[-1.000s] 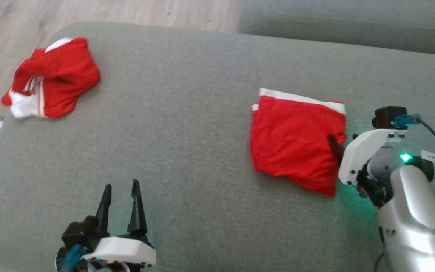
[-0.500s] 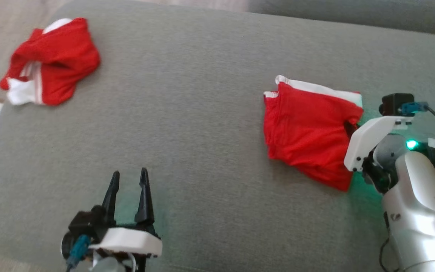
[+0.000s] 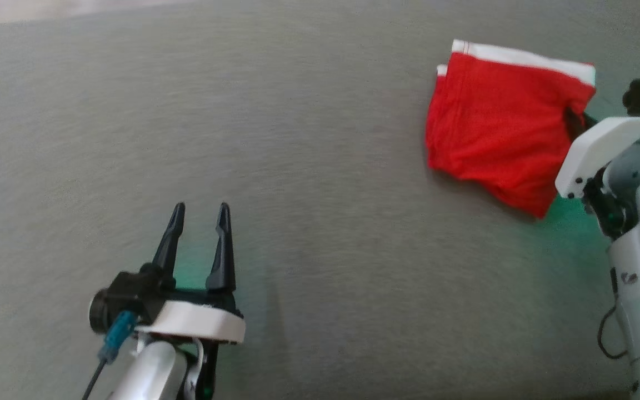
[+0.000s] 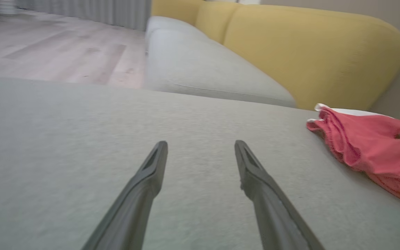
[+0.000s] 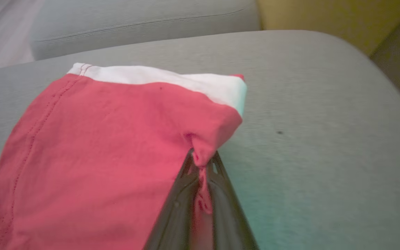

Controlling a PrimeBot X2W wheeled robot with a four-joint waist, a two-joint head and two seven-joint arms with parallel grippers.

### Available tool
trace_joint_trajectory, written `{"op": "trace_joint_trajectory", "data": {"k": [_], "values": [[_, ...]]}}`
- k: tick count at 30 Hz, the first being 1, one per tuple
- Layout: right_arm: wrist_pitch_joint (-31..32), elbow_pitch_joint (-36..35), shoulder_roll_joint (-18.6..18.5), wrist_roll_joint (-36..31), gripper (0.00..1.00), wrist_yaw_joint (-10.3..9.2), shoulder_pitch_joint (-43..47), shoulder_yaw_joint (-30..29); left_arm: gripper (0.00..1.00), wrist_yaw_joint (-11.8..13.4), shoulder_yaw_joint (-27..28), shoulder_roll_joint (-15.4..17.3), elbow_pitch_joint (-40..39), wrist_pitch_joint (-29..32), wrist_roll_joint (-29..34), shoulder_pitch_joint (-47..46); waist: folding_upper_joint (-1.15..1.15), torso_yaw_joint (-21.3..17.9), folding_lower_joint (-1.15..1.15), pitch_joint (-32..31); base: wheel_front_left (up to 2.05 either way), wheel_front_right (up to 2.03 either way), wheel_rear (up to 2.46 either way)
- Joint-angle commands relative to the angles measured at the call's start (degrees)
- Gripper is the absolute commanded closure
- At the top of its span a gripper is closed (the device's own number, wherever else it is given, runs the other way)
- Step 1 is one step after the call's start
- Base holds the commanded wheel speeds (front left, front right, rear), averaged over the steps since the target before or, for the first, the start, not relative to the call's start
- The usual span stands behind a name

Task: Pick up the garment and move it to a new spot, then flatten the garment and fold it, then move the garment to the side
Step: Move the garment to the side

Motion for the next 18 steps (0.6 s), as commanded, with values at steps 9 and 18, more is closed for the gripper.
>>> {"op": "trace_joint_trajectory", "data": {"k": [9, 18], "values": [[-4.2, -1.2, 2.5, 1.4, 1.00, 0.37, -4.6, 1.1, 0.00, 0.2, -0.3, 2.1, -4.4, 3.2, 2.5, -5.8, 0.00, -14.9, -0.01, 7.1, 0.00, 0.00, 0.00], [-5.7, 2.7, -0.8, -0.6, 1.00, 0.37, -9.3, 0.0, 0.00, 0.7, -1.0, 2.4, -7.0, 4.1, 3.4, -7.9, 0.00, -12.1, -0.01, 9.4, 0.00, 0.00, 0.00]]}}
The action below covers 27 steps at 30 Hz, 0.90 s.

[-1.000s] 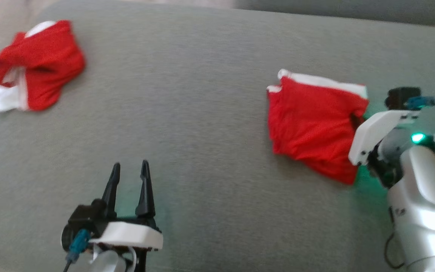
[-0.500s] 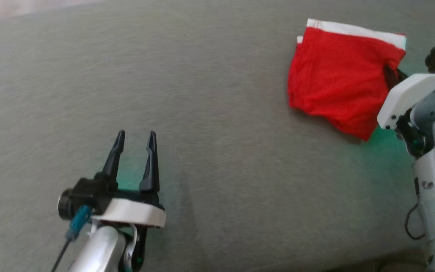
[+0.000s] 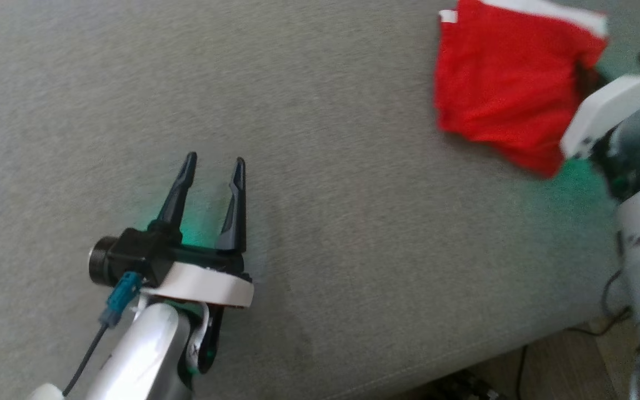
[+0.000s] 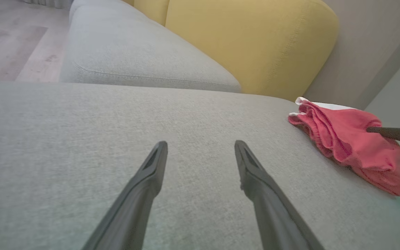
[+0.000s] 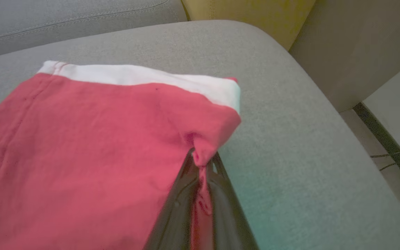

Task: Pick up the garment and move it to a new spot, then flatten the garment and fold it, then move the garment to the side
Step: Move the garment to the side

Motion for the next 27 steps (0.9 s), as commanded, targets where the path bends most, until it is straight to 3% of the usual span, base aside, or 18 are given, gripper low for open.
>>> {"op": "trace_joint_trajectory", "data": {"k": [1, 6, 15, 17, 18, 24, 27], "values": [[-0.4, -0.7, -2.4, -1.2, 1.00, 0.37, -3.4, 0.3, 0.00, 0.3, 1.4, 0.9, -2.5, 0.0, 0.8, -1.6, 0.00, 2.0, -0.01, 0.8, 0.00, 0.00, 0.00], [0.3, 2.0, -6.4, -3.3, 1.00, 0.37, -7.7, -0.8, 0.00, 0.8, 1.7, 1.2, -3.8, 0.0, 0.9, -1.9, 0.00, 5.1, -0.01, 2.4, 0.00, 0.00, 0.00], [0.7, 6.8, -12.2, -10.6, 1.00, 0.37, -14.7, -8.5, 0.00, 1.5, 1.6, 1.1, -4.8, -0.3, 0.9, -2.2, 0.00, 9.9, -0.01, 4.8, 0.00, 0.00, 0.00], [-0.6, 6.9, -12.6, -13.0, 0.29, 0.37, -15.3, -9.5, 0.00, 1.4, 1.5, 1.1, -4.8, -0.5, 0.8, -2.3, 0.00, 10.4, -0.01, 5.1, 0.00, 0.00, 0.00], [-1.3, 6.8, -12.4, -13.9, 0.00, 0.37, -15.5, -9.9, 0.00, 1.4, 1.4, 1.0, -4.7, -0.6, 0.9, -2.4, 0.00, 10.5, -0.01, 5.2, 0.00, 0.00, 0.00], [-7.2, 5.9, -10.5, -17.9, 0.00, 0.37, -16.4, -11.8, 0.00, 1.5, 1.3, 0.7, -4.0, -1.2, 0.6, -2.8, 0.00, 10.9, -0.01, 4.6, 0.00, 0.00, 0.00], [-9.5, 6.4, -8.0, -17.4, 0.00, 0.37, -16.7, -7.6, 0.00, 1.6, 1.8, 0.5, -3.2, -1.8, 0.0, -2.8, 0.00, 11.1, -0.01, 2.9, 0.00, 0.00, 0.00]]}}
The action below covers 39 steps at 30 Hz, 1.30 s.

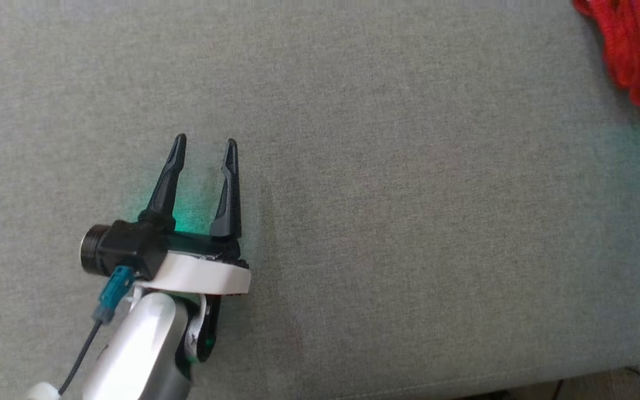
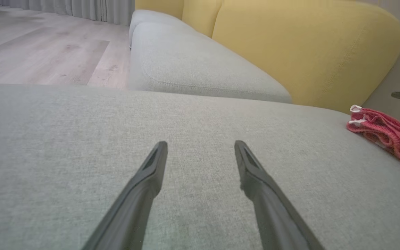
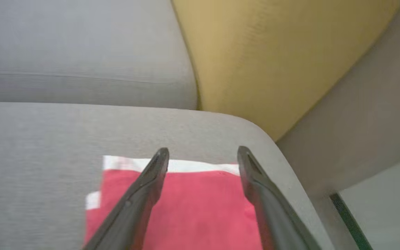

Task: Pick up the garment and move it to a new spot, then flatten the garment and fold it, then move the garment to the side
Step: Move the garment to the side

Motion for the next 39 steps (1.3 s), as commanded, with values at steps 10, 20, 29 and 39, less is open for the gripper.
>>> {"op": "trace_joint_trajectory", "data": {"k": [10, 20, 29, 39], "values": [[-6.1, -6.5, 5.7, 9.8, 0.00, 0.37, 2.9, 13.8, 0.00, 0.8, 5.4, 0.9, 3.6, -2.9, -3.3, 1.8, 0.00, 3.5, 0.01, -10.2, 0.00, 0.00, 0.00], [-13.5, -16.7, 11.8, 14.6, 0.00, 0.37, 20.7, 15.1, 0.00, 1.8, 9.0, 1.5, 7.2, -4.0, -6.8, 8.0, 0.00, 7.7, 0.01, -20.6, 0.00, 0.00, 0.00], [-16.3, -26.2, 15.7, 13.4, 0.00, 0.37, 38.9, 10.6, 0.00, 1.8, 7.6, 1.0, 9.1, -4.0, -7.3, 12.7, 0.00, 9.7, 0.01, -26.2, 0.00, 0.00, 0.00], [-17.4, -36.8, 15.8, 17.1, 0.00, 0.37, 55.5, 12.6, 0.00, 2.1, 5.5, 0.9, 9.4, -3.8, -7.1, 17.4, 0.00, 10.1, 0.01, -28.5, 0.00, 0.00, 0.00]]}}
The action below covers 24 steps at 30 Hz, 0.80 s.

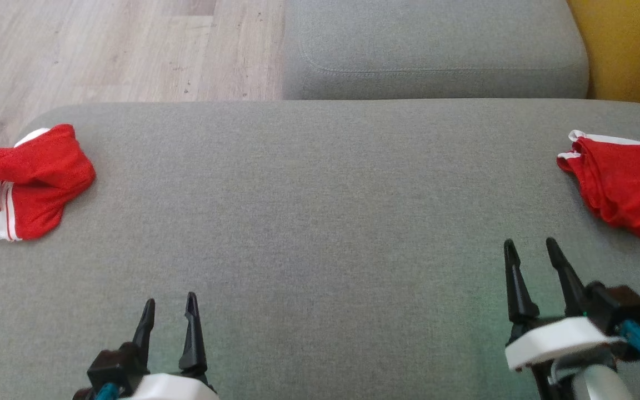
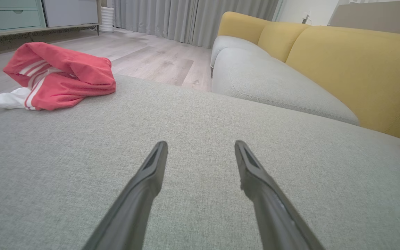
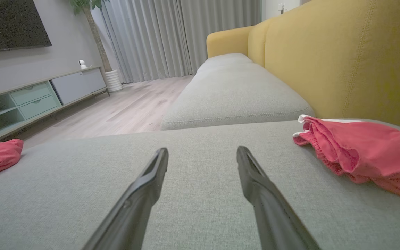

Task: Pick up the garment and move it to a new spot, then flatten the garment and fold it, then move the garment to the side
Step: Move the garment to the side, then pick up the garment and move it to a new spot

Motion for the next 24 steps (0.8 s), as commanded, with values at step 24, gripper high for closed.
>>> {"op": "trace_joint_trajectory", "data": {"k": [24], "values": [[1.1, -7.6, -0.1, -0.1, 0.00, 0.37, 3.9, 1.3, 0.00, 1.0, 0.9, 0.4, -2.3, 0.4, -0.2, -2.6, -0.01, 4.4, 0.01, -0.2, 0.00, 0.00, 0.00]]}}
